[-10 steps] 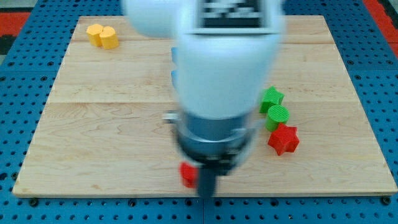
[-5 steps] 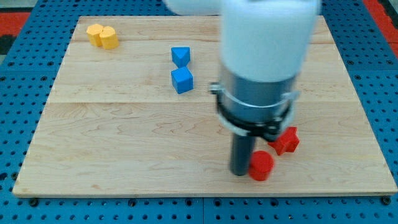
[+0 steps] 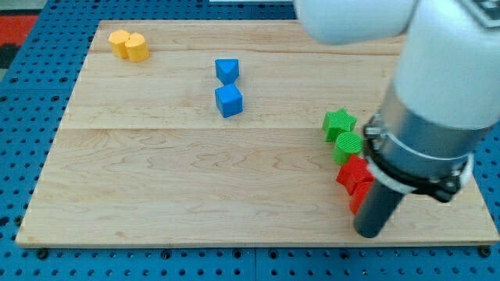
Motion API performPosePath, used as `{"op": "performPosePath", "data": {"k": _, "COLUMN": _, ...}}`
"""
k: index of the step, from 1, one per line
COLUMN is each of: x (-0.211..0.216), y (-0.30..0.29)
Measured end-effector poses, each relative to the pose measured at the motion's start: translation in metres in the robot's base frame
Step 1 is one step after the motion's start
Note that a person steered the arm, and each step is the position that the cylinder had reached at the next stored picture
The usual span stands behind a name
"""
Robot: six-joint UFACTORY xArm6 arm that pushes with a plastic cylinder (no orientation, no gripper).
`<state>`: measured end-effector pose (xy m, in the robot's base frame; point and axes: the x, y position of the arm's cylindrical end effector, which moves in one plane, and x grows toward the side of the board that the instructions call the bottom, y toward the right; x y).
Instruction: Place the red blocks to the bottom of the green blocks
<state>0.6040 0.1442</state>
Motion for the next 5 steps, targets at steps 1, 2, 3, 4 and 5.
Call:
{"op": "performPosePath", "data": {"k": 1, "x": 0.001, "y": 0.005}}
{"op": "performPosePath", "data": {"k": 2, "x": 0.007, "y": 0.033}}
{"op": "performPosePath", "data": {"k": 3, "x": -0.002, "y": 0.072}}
{"op": "performPosePath", "data": {"k": 4, "x": -0.003, "y": 0.020}}
{"op": "performPosePath", "data": {"k": 5, "x": -0.007, "y": -0.012}}
